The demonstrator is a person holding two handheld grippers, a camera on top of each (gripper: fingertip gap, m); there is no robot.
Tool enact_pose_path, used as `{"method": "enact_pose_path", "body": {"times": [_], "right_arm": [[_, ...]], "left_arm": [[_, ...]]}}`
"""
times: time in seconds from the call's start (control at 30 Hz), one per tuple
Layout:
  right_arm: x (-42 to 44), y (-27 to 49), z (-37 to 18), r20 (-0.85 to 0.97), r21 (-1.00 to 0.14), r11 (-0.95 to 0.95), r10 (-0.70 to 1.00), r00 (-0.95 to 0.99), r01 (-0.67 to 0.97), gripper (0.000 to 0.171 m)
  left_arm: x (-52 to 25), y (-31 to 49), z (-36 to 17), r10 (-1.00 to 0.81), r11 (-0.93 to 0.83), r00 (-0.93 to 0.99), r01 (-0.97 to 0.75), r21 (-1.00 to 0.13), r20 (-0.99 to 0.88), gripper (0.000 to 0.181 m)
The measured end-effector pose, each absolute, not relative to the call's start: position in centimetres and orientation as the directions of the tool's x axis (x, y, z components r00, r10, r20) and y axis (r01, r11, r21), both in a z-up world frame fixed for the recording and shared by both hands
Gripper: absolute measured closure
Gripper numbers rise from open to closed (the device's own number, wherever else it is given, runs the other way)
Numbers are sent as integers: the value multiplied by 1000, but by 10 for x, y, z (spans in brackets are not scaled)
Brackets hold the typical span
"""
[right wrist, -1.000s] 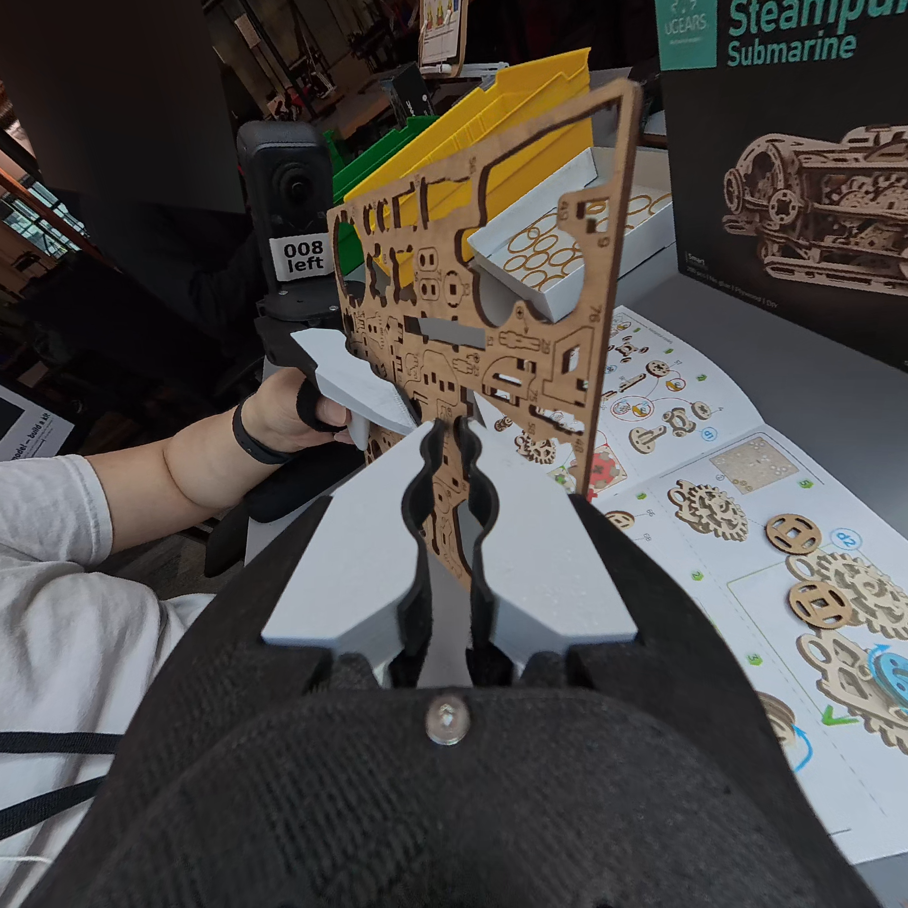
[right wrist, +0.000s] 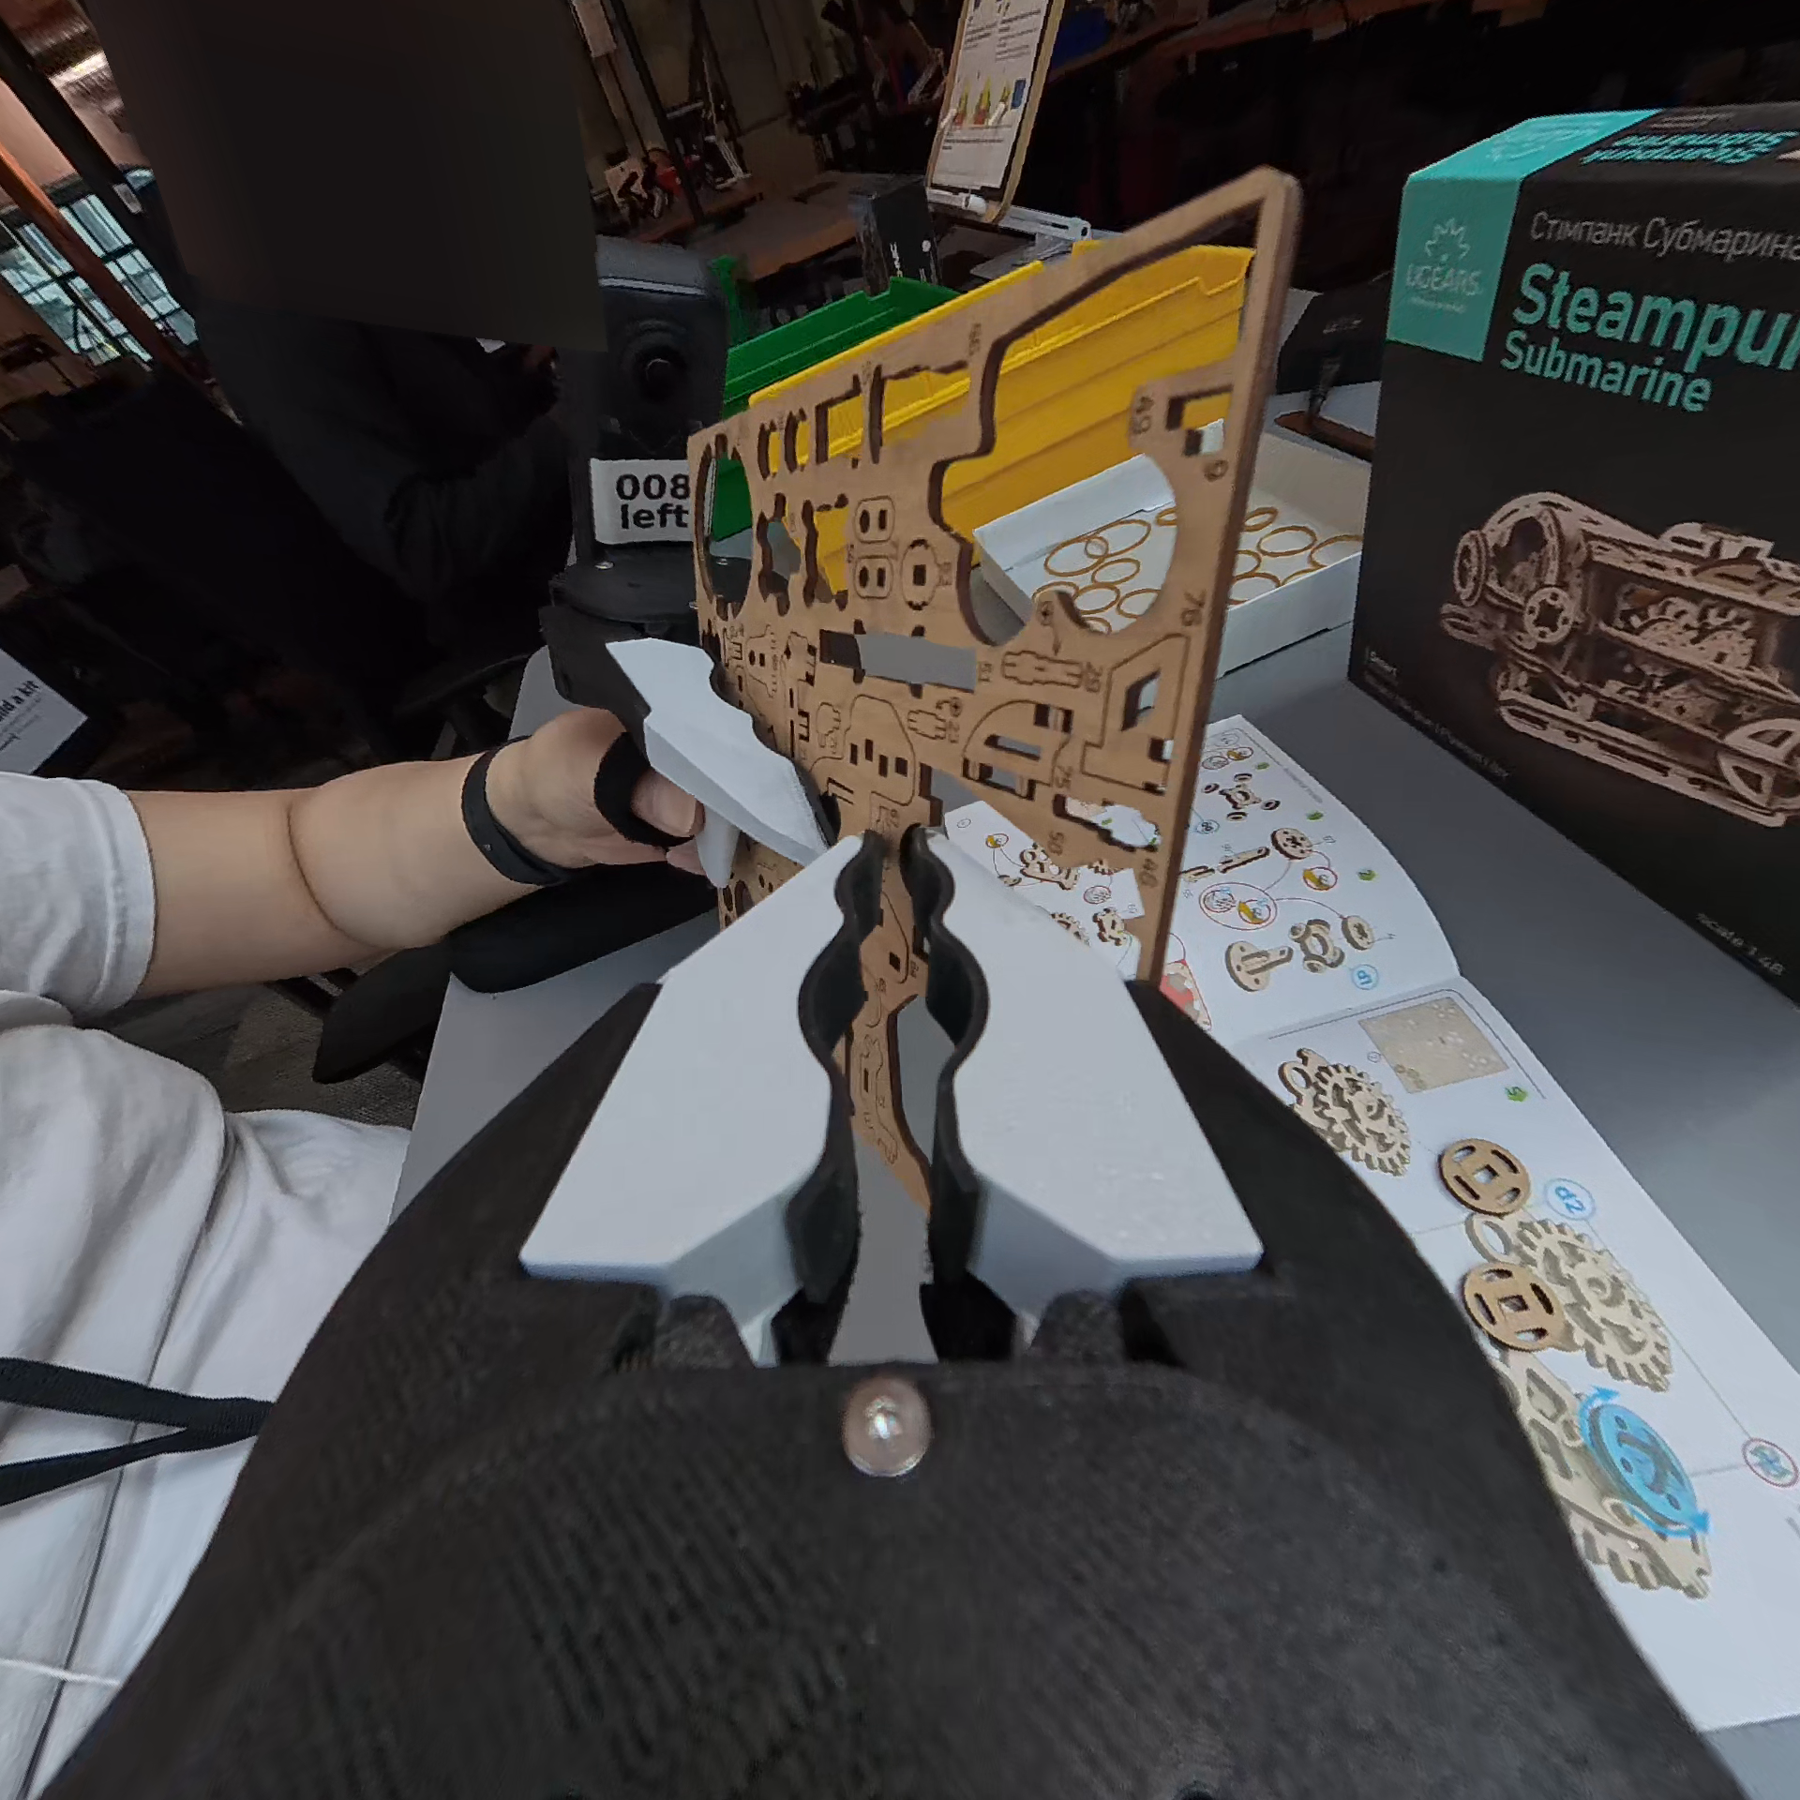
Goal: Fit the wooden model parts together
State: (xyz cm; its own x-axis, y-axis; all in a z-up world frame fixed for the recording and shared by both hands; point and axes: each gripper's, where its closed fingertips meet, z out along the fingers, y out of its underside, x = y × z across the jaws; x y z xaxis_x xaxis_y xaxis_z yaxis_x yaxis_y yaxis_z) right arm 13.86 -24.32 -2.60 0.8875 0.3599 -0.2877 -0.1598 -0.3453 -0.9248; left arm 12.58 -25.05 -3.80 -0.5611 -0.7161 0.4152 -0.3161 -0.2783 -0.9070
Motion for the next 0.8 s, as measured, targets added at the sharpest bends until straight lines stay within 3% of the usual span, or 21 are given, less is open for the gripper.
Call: {"method": "enact_pose_path", "body": {"times": [0.23,0.8], "right_arm": [[139,-243,-27,-337,-908,-365,337,879,-208,168],[143,-245,-27,-112,-939,-344,256,960,-18,167]], "left_arm": [[125,-252,-38,-725,-261,-559,-317,-912,402,180],[127,-255,-36,-766,-251,-526,-285,-925,370,178]]}}
